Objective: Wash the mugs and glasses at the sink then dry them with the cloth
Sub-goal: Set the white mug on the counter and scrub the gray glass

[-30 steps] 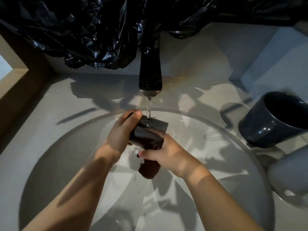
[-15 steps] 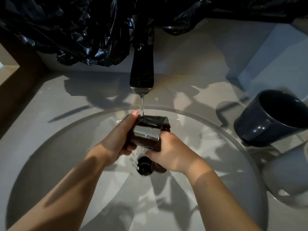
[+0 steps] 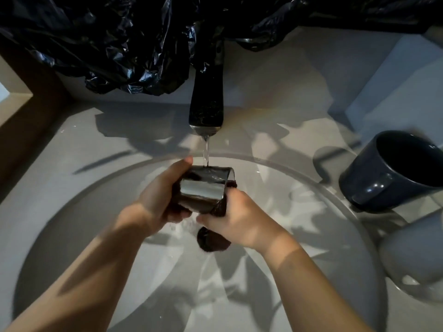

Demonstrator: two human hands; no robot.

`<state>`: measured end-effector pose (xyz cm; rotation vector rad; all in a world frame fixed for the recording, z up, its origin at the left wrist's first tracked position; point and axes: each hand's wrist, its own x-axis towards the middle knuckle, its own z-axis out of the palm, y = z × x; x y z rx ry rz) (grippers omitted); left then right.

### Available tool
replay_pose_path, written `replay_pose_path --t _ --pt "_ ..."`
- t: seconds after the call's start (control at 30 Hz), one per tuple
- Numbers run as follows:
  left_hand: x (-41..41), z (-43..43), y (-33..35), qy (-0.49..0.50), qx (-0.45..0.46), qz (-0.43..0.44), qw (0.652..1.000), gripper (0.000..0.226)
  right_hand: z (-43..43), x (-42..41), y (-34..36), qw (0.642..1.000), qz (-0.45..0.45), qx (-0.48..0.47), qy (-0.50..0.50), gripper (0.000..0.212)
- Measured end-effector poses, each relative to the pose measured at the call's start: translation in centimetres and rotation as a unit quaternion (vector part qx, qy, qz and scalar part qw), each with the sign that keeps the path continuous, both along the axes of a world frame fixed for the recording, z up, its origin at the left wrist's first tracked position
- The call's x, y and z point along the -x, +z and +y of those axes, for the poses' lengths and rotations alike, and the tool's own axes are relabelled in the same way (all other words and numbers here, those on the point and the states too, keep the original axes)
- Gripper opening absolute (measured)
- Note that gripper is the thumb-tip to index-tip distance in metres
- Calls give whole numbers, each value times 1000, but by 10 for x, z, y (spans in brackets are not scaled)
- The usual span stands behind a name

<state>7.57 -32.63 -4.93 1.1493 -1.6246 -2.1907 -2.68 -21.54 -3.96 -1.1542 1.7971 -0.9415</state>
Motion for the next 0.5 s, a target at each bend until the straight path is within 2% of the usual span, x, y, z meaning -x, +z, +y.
replay_pose_path --t 0.03,0.07,0.13,0.17,0.2,0.23,0.27,0.3,0.37,0.4,0.43,0.47,0.5 --pt "2 1 -2 22 26 11 999 48 -1 -1 2 996 -90 5 -17 29" --pt "3 1 -1 47 70 41 996 43 -1 0 3 976 -216 16 -32 30" --pt "1 -2 1 52 233 118 964 35 1 4 6 889 -456 24 -35 33" --pt "-2 -5 3 23 317 148 936 34 2 6 7 856 -514 32 -31 35" --pt "-4 -8 2 -4 364 157 918 34 2 6 6 837 -545 43 -31 36" --pt "-7 -9 5 -22 359 142 922 35 2 5 7 834 -548 54 -35 37" --pt "-9 -10 6 -27 313 114 942 36 1 3 5 846 -526 60 -51 36" --pt "-10 -10 7 -29 239 89 967 38 0 1 3 883 -459 68 -65 33" --pt "-11 -7 9 -25 94 51 994 52 -1 -4 1 979 -180 77 -48 31" --pt "-9 -5 8 -13 51 32 998 59 -1 -6 -2 996 -52 69 -17 34" --pt "-7 -3 7 5 23 15 1000 62 -3 -7 -5 998 12 56 -3 36" --pt "-3 0 6 26 11 6 1000 61 -3 -7 -6 998 15 55 -8 36" --pt "0 3 4 47 24 8 999 55 -4 -7 -8 998 -21 61 -23 34"
